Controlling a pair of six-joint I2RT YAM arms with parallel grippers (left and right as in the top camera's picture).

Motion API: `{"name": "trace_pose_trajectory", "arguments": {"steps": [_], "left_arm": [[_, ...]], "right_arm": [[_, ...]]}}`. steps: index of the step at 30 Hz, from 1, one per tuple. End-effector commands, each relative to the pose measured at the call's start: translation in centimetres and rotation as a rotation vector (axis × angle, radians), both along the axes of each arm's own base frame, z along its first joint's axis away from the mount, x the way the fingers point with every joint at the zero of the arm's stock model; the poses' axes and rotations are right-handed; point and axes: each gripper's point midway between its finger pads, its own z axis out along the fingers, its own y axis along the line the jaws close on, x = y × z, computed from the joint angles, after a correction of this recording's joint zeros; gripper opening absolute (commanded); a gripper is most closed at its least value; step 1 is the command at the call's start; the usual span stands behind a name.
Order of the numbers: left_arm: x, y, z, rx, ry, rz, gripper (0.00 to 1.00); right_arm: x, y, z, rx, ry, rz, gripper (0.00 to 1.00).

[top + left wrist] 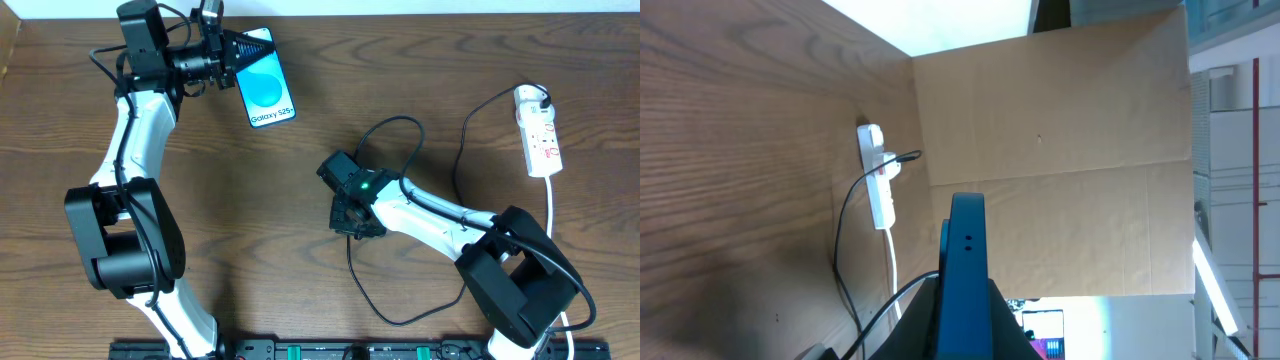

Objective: Plug charger to phone and switch on socket
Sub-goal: 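Lower the right gripper and grasp the black cable's plug end, then lift the cable plug with the right gripper toward the phone's bottom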

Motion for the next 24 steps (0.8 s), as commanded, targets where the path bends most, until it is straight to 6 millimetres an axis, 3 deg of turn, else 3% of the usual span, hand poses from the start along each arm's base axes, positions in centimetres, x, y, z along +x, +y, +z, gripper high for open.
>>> {"name": "trace_pose_trajectory", "arguments": {"steps": [1, 8, 14, 17, 20, 23, 24], "left_arm": [[-0.4, 0.1, 1.0, -0.006, -0.037, -0.022, 0.07], [-0.4, 0.1, 1.0, -0.006, -0.037, -0.022, 0.07], [-0.4, 0.1, 1.0, -0.006, -0.037, -0.022, 0.07], [-0.4, 0.1, 1.0, -0.006, -0.037, -0.021, 0.07], [-0.4, 0.1, 1.0, -0.005, -0.037, -0.021, 0.07], [-0.1, 0.2, 0.8, 0.004, -0.036, -0.001, 0.07], [0.3, 0.3, 0.6, 0.014, -0.034, 0.019, 0.07]], "right_arm": [[-0.2, -0.3, -1.0, -0.018, 0.024, -0.009, 0.19], [-0.1, -0.2, -1.0, -0.016, 0.02, -0.01, 0.01], [0.5, 0.2, -0.9, 0.003, -0.002, -0.012, 0.01], [3.4, 0.5, 0.1, 0.075, -0.057, -0.029, 0.01], [4.8, 0.0, 0.9, 0.184, -0.011, -0.025, 0.01], [6.9, 1.0, 3.2, 0.44, 0.013, 0.014, 0.01], [8.2, 2.0, 5.0, 0.582, -0.02, 0.058, 0.01]]}}
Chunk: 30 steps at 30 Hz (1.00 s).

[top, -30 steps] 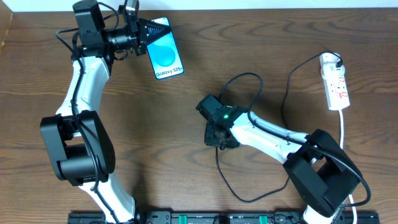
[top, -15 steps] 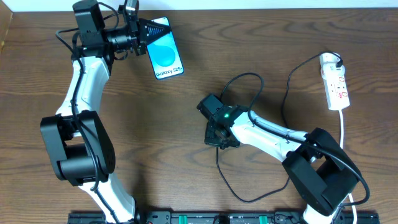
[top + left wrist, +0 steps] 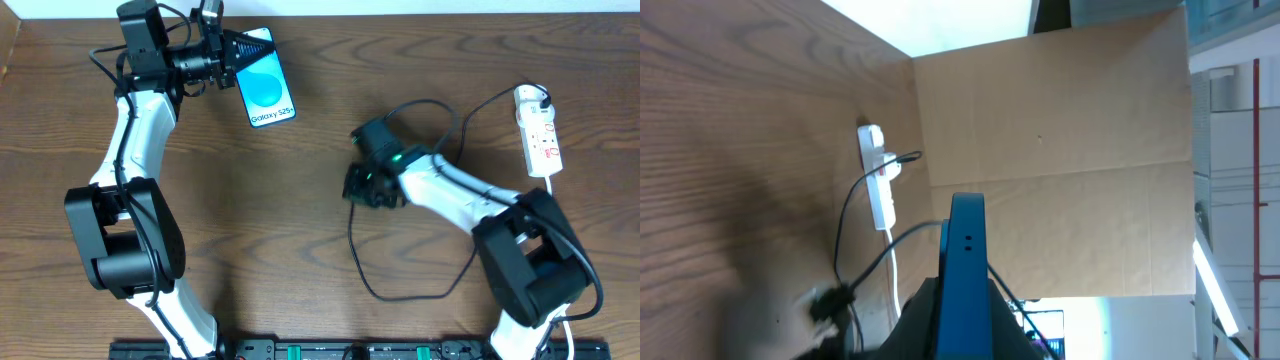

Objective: Plug charger to phone and switch on socket
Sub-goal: 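Lift the cable plug with the right gripper toward the phone's bottom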

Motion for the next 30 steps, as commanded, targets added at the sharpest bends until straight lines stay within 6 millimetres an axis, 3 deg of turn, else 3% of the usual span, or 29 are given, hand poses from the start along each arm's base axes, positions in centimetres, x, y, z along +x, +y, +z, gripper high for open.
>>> {"name": "trace_pose_trajectory", "arguments": {"steps": [1, 6, 9, 12, 19, 24, 30], "left_arm": [[0.5, 0.4, 0.5, 0.02, -0.033, 0.032, 0.07], [1.9, 0.9, -0.1, 0.043, 0.027, 0.127, 0.07], [2.2, 1.0, 0.3, 0.033, 0.033, 0.139, 0.07], [3.1, 1.2, 2.4, -0.005, -0.005, 0.168, 0.07], [3.8, 1.0, 7.0, -0.068, -0.166, 0.201, 0.07], [3.5, -0.1, 8.1, -0.071, -0.243, 0.183, 0.07], [2.9, -1.6, 8.7, -0.075, -0.291, 0.15, 0.07]], "right_arm": [[2.0, 3.3, 4.7, 0.372, -0.057, 0.156, 0.01], [5.5, 5.1, 12.8, 0.724, -0.369, 0.357, 0.01], [5.5, 5.3, 14.7, 0.802, -0.415, 0.406, 0.01], [4.5, 5.5, 18.3, 0.935, -0.516, 0.552, 0.01], [3.1, 5.5, 21.0, 1.021, -0.6, 0.686, 0.01], [3.0, 5.5, 21.5, 1.033, -0.612, 0.699, 0.01], [2.4, 5.4, 23.5, 1.067, -0.681, 0.756, 0.01]]}}
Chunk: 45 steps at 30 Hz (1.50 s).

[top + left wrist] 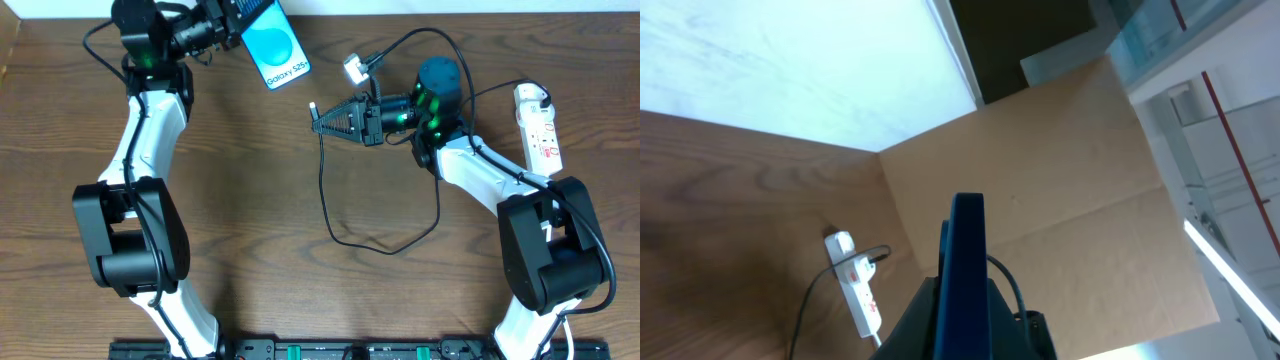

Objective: Plug charger to phone and switch on socket
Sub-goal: 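Lift the cable plug with the right gripper toward the phone's bottom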

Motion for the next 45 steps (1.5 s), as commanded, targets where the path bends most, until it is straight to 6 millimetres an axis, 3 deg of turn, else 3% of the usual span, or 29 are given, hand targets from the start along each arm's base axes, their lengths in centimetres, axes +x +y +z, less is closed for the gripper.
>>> {"name": "trace_pose_trajectory", "arguments": {"steps": [1, 10, 18, 45], "left_arm": [[-0.6, -0.8, 1.5, 0.001, -0.036, -0.024, 0.07], [-2.5, -2.2, 1.0, 0.047, -0.084, -0.143, 0.07], [-3.0, -4.2, 1.2, 0.048, -0.114, -0.17, 0.07], [-3.4, -5.0, 1.2, 0.049, -0.115, -0.195, 0.07]], "right_arm": [[-0.3, -0.3, 0.9, 0.009, 0.005, 0.024, 0.01], [-0.9, 0.0, 1.1, 0.014, -0.017, 0.049, 0.01], [-1.0, 0.3, 1.1, 0.017, -0.025, 0.05, 0.01], [-0.4, 0.4, 1.2, 0.021, -0.023, 0.014, 0.01]]}}
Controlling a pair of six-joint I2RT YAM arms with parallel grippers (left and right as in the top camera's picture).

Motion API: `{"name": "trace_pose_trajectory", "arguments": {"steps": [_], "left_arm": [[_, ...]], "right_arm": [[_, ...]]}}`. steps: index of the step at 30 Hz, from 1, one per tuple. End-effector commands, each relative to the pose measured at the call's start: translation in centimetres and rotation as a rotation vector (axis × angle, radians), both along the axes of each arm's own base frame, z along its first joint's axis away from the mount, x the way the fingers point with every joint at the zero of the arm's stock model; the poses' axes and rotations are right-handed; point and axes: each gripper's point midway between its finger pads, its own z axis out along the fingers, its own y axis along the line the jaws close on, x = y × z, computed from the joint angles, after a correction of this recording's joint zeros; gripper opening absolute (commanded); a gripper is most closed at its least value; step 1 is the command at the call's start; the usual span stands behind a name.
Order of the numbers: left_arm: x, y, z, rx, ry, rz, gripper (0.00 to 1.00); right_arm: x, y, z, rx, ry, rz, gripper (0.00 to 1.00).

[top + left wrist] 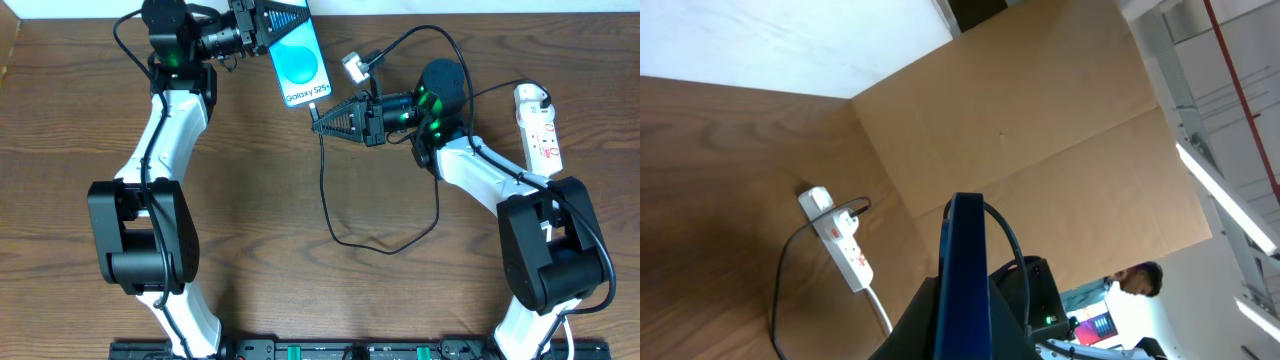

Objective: Plug charger to phone and switch on socket
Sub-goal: 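Lift the cable plug with the right gripper toward the phone's bottom, then push the cable plug into the phone's bottom port with the right gripper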

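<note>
My left gripper (280,22) is shut on the top end of the phone (301,63), holding it up at the back of the table with its blue screen facing the overhead camera. In the left wrist view the phone (965,262) shows edge-on between the fingers. My right gripper (322,120) points left, shut on the plug end of the black charger cable (325,190). The plug tip sits just below the phone's lower edge; I cannot tell whether they touch. The white socket strip (538,130) lies at the far right, also seen as the strip (840,245).
The black cable hangs from the right gripper in a loop over the table's middle and runs back to the socket strip. A small white piece (353,67) sits on the cable above the right gripper. A cardboard wall (1040,130) stands behind the table.
My left gripper has carried the phone to the right, so its lower edge now sits close to the plug. The right gripper and cable have stayed where they were.
The left gripper held the phone at the back left while the right gripper was low at the cable in mid-table. The right gripper then stood further right with the cable, then raised, pointing left with the plug. Now the phone is beside the plug.
</note>
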Motion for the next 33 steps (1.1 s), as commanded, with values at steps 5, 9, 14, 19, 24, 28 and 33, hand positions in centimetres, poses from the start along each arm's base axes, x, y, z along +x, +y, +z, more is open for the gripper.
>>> {"name": "trace_pose_trajectory", "arguments": {"steps": [5, 9, 14, 19, 24, 28, 33], "left_arm": [[-0.6, -0.4, 1.3, 0.003, -0.04, -0.021, 0.07], [-1.0, -1.3, 1.3, 0.003, -0.041, -0.04, 0.07], [-1.1, -1.6, 1.3, 0.002, -0.041, -0.048, 0.08], [-1.5, -1.7, 1.2, 0.01, -0.042, -0.072, 0.07], [-2.2, -1.8, 1.0, 0.023, -0.052, -0.114, 0.07], [-2.8, -1.9, 0.8, 0.035, -0.069, -0.146, 0.07], [-3.2, -1.9, 0.7, 0.046, -0.096, -0.169, 0.07]], "right_arm": [[0.0, 0.4, 0.5, 0.008, -0.014, -0.007, 0.01], [0.0, 0.4, 0.5, 0.008, -0.014, -0.007, 0.01], [0.0, 0.4, 0.5, 0.008, -0.014, -0.007, 0.01], [0.0, 0.4, 0.5, 0.008, -0.014, -0.007, 0.01], [0.1, 0.3, 0.5, 0.008, -0.014, -0.009, 0.01], [0.2, 0.3, 0.5, 0.009, -0.014, -0.016, 0.01], [0.4, 0.4, 0.5, 0.01, -0.013, -0.029, 0.01]]}}
